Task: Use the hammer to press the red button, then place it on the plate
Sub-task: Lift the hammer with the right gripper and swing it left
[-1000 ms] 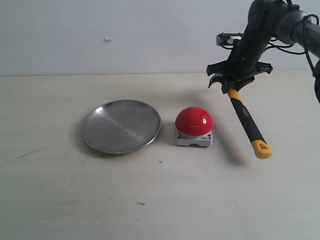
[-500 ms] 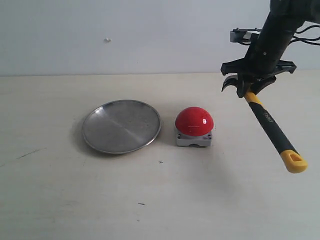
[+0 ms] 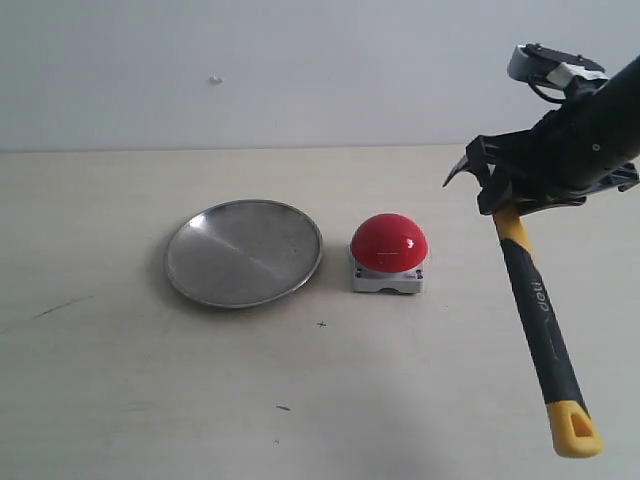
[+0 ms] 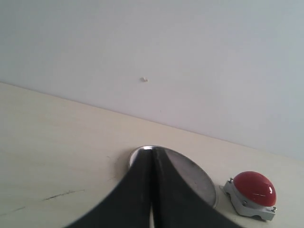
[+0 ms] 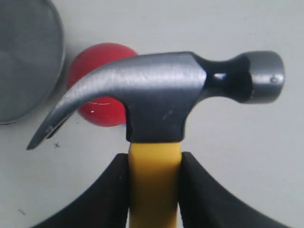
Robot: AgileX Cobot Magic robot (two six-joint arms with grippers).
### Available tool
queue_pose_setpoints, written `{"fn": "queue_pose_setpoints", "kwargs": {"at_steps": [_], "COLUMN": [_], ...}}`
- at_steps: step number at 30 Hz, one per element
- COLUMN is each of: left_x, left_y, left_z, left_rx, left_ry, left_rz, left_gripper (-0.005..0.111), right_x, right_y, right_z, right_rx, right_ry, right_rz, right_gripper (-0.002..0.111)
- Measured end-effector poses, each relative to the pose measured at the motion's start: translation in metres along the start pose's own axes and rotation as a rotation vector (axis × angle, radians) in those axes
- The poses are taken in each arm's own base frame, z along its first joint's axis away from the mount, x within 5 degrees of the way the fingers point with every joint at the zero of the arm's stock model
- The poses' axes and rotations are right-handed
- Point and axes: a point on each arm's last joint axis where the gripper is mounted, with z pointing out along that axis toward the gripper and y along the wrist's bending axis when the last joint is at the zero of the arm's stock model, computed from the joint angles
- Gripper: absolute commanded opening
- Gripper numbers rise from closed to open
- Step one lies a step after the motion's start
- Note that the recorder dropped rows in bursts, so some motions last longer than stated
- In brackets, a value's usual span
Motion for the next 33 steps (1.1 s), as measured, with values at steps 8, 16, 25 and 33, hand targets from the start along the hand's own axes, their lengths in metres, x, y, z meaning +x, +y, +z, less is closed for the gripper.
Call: {"fn": "queue_pose_setpoints", "kwargs": {"at_steps": [8, 16, 25, 33], "left_x": [0.000, 0.000, 0.000, -0.009], "left_y": [0.000, 0.000, 0.000, -0.003], "left_z": [0.000, 0.000, 0.000, 0.000], "left_rx": [0.000, -0.001, -0.002, 0.027], "left_ry": [0.000, 0.000, 0.000, -0.107], "left_rz": [0.000, 0.051, 0.167, 0.075], "left_gripper": [0.000, 0.000, 0.000, 0.000], "right_x": [0.034, 0.062, 0.082, 0.082], "right_y": [0.028, 0.039, 0.040, 0.041], "right_z": [-0.031, -0.037, -0.031, -0.032], "right_rx": [-0.251, -0.459, -0.542, -0.552], "right_ry": [-0.147, -0.320, -0.371, -0.385], "right_rz": [0.035, 0.087, 0.054, 0.010], "right_gripper": [0.000, 0.000, 0.000, 0.000]}}
